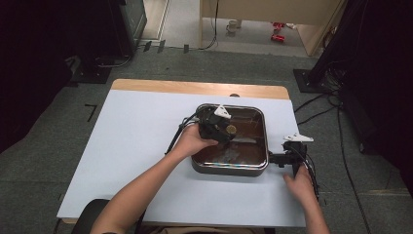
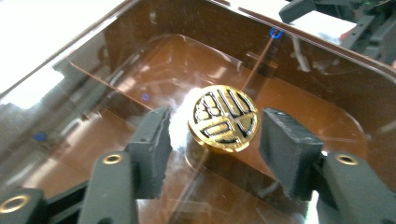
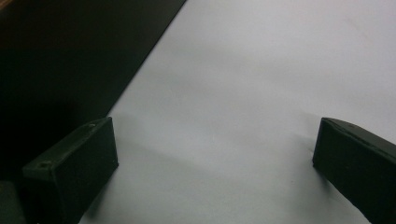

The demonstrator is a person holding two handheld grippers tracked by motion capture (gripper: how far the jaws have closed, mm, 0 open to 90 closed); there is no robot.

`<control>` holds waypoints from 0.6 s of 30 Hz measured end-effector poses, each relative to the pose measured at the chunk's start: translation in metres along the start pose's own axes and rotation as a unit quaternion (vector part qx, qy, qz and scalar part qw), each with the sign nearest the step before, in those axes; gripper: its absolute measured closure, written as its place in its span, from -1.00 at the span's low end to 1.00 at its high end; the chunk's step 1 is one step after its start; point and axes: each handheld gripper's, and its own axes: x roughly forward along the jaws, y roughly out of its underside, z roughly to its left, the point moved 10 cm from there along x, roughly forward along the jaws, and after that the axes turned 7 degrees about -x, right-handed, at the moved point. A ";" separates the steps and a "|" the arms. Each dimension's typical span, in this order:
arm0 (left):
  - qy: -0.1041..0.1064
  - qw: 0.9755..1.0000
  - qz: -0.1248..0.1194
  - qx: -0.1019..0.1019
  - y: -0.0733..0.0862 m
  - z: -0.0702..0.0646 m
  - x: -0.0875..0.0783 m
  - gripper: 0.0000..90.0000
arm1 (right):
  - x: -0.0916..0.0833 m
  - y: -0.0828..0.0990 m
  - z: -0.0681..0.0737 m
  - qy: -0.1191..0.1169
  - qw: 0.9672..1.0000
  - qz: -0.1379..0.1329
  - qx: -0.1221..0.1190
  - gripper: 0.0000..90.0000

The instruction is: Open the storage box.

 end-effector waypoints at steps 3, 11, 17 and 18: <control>0.001 1.000 -0.008 0.003 -0.002 -0.002 0.003 0.14 | 0.000 0.000 0.000 0.000 1.000 0.000 0.000 -1.00; -0.005 1.000 -0.015 0.010 -0.003 -0.004 0.004 0.30 | 0.000 0.000 0.000 0.000 1.000 0.000 -0.001 -1.00; -0.008 1.000 -0.011 0.006 -0.006 -0.005 0.001 0.30 | 0.000 0.000 0.000 0.000 1.000 0.000 0.000 -1.00; -0.006 1.000 -0.012 0.003 -0.007 -0.005 -0.001 0.31 | 0.000 0.000 0.000 0.000 1.000 0.000 0.000 -1.00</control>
